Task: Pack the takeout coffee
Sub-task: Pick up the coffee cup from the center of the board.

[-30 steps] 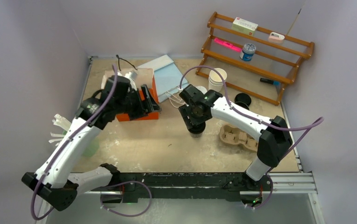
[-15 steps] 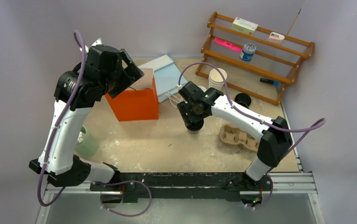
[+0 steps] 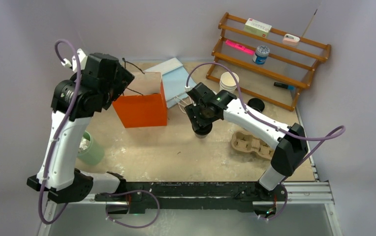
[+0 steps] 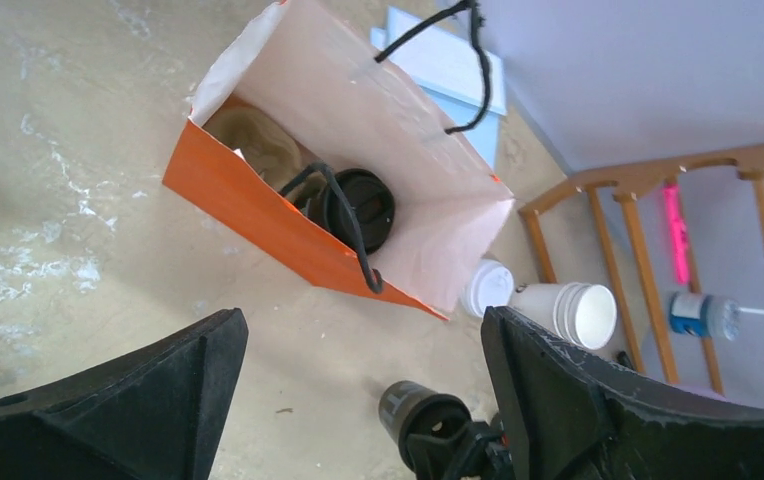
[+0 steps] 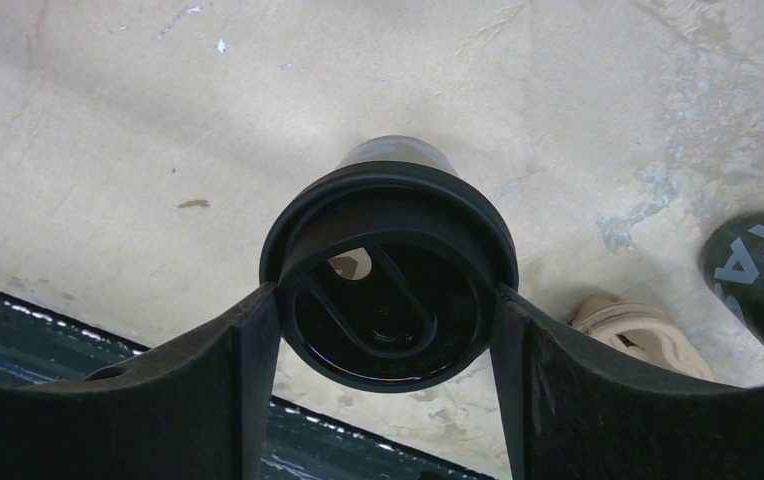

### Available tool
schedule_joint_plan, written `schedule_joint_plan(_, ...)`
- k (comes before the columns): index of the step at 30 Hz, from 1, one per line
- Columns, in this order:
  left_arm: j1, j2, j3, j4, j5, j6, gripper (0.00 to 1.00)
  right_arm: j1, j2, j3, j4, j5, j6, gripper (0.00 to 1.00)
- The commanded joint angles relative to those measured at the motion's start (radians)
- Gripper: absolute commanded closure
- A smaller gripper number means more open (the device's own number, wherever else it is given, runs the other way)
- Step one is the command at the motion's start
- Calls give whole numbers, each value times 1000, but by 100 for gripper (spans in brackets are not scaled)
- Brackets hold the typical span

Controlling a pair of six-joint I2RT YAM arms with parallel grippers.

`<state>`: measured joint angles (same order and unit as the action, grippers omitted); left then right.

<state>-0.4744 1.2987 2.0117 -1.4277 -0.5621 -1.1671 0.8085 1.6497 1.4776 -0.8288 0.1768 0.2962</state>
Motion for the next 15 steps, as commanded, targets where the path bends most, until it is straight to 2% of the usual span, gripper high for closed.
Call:
schedule_joint_plan(1,86,57,-43,40,79,27,9,-3,-21,53,-2,-21,-19,67)
schedule_joint_plan(6,175,66,-136,187,182,75,29,-5,-15,71,-8,-12,-33,67)
schedule_joint_plan(11,191,76,-236,308,288,86,56,-23,-22,96,-20,6,-45,67)
schedule_joint_plan(12,191,74,-254,331,310,100,65,-30,-28,101,-21,8,-48,67)
schedule_joint_plan(15,191,65,-274,359,361,137,100,-45,-44,115,-21,6,-54,67)
